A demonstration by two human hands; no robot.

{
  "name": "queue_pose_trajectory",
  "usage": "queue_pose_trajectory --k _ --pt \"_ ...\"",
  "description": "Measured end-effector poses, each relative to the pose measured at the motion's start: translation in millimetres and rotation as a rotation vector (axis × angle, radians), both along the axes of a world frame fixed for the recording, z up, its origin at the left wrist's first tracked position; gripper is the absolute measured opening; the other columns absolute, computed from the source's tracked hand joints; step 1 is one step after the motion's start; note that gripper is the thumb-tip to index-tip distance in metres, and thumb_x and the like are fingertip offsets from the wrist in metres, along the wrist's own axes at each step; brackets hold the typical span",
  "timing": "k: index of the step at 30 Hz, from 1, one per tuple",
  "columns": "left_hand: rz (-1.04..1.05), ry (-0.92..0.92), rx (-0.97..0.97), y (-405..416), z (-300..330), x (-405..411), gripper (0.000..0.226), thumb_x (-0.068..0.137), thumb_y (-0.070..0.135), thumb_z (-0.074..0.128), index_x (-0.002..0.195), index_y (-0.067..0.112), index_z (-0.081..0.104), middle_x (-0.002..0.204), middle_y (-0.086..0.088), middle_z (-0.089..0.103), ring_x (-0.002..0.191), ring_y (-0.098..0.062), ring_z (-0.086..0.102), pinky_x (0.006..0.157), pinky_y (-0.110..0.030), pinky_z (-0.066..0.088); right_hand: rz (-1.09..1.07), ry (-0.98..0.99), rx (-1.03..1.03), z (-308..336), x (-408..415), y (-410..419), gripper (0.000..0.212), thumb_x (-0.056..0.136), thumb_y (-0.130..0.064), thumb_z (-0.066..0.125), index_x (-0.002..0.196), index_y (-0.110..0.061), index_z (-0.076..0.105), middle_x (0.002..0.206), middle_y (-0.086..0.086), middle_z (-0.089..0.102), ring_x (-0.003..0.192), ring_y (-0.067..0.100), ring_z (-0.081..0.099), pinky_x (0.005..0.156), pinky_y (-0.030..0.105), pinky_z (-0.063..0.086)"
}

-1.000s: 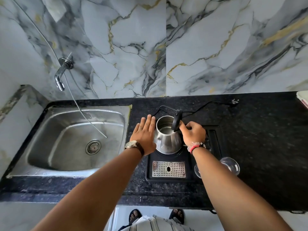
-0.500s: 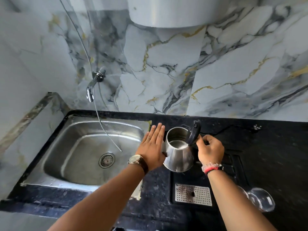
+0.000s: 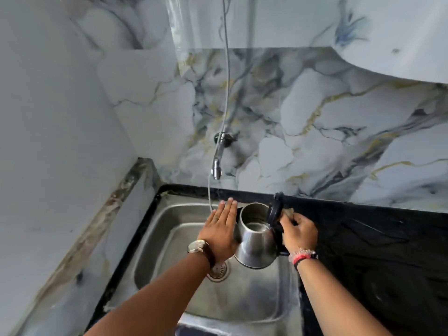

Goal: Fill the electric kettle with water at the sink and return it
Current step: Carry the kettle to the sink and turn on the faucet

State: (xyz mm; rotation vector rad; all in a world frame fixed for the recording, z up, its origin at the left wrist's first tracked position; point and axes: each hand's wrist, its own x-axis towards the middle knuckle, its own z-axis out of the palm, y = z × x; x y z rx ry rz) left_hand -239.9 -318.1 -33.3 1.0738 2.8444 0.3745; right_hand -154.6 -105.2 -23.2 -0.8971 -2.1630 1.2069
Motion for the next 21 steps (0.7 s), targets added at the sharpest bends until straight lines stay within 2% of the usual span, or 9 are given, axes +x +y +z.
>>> queue_pose_trajectory --k 4,6,8,9,11,14,16,18,21 --pt "0.020 -0.002 -0.062 -33.8 4.1 -56.3 0.095 0.076 0.027 0.032 0.154 0.015 -0.019 0.161 -0.002 -0.021 0.149 -0.021 -0.017 0.121 -0.038 -0.004 -0.030 0.027 -0.004 -14.3 -48.2 -30.6 0.080 0.075 -0.075 0.040 0.059 -0.001 0.064 0.058 0.016 0.063 0.060 0.034 0.057 0.056 0.038 0.043" --pt "0.098 -0.014 -0.048 -39.2 11.3 -86.4 0.088 0.084 0.023 0.036 0.155 0.014 -0.015 0.164 -0.006 -0.011 0.151 -0.024 -0.006 0.122 -0.040 0.005 -0.064 0.023 -0.037 -21.5 -70.3 -41.7 0.086 0.082 -0.075 0.030 0.066 0.001 0.067 0.066 0.018 0.066 0.064 0.034 0.057 0.063 0.043 0.049" --pt "0.205 0.005 0.009 -35.5 23.4 -112.4 0.077 0.092 0.028 0.040 0.157 0.015 0.002 0.164 -0.013 0.019 0.145 -0.033 0.027 0.115 -0.048 0.028 -0.110 0.003 -0.107 -26.6 -88.1 -48.7 0.088 0.084 -0.076 0.028 0.068 0.001 0.068 0.069 0.018 0.068 0.066 0.034 0.060 0.068 0.047 0.052" --pt "0.247 0.025 0.037 -31.6 30.5 -126.6 0.068 0.095 0.036 0.040 0.156 0.016 0.015 0.155 -0.015 0.039 0.132 -0.037 0.045 0.104 -0.051 0.038 -0.124 -0.015 -0.131 -29.3 -98.2 -51.7 0.089 0.084 -0.076 0.026 0.068 0.002 0.067 0.069 0.017 0.068 0.067 0.035 0.060 0.069 0.047 0.052" --pt "0.280 0.072 -0.013 -17.8 44.9 -150.6 0.055 0.096 0.055 0.035 0.137 0.020 0.043 0.127 -0.010 0.063 0.104 -0.034 0.062 0.083 -0.048 0.043 -0.137 -0.042 -0.143 -33.9 -115.7 -55.5 0.088 0.083 -0.076 0.023 0.064 0.000 0.064 0.064 0.012 0.064 0.068 0.037 0.058 0.067 0.047 0.049" --pt "0.308 0.105 -0.163 6.3 59.1 -173.0 0.058 0.090 0.072 0.032 0.099 0.025 0.063 0.096 -0.003 0.070 0.078 -0.027 0.060 0.068 -0.041 0.039 -0.102 -0.068 -0.098 -40.1 -136.5 -55.9 0.080 0.082 -0.075 0.017 0.053 -0.010 0.052 0.055 0.002 0.052 0.064 0.035 0.051 0.061 0.044 0.038" --pt "0.324 0.078 -0.196 17.3 62.6 -180.6 0.062 0.084 0.080 0.035 0.090 0.026 0.066 0.087 0.000 0.068 0.078 -0.027 0.061 0.067 -0.039 0.040 -0.096 -0.065 -0.095 -45.2 -147.4 -53.5 0.084 0.082 -0.073 0.015 0.057 -0.003 0.055 0.057 0.008 0.053 0.065 0.036 0.051 0.062 0.044 0.039" --pt "0.354 0.036 -0.200 21.7 63.1 -186.0 0.059 0.082 0.081 0.038 0.086 0.027 0.063 0.080 0.001 0.062 0.078 -0.026 0.061 0.068 -0.038 0.044 -0.089 -0.047 -0.114 -50.2 -155.6 -52.0 0.092 0.083 -0.072 0.016 0.066 0.007 0.060 0.064 0.021 0.060 0.068 0.042 0.056 0.065 0.048 0.045" --pt "0.360 0.017 -0.206 27.8 55.8 -192.5 0.046 0.083 0.069 0.041 0.079 0.026 0.058 0.073 0.001 0.056 0.069 -0.025 0.054 0.066 -0.037 0.044 -0.055 -0.027 -0.123 -54.3 -165.9 -52.1 0.097 0.083 -0.073 0.015 0.072 0.012 0.062 0.073 0.033 0.065 0.072 0.048 0.059 0.070 0.050 0.051"
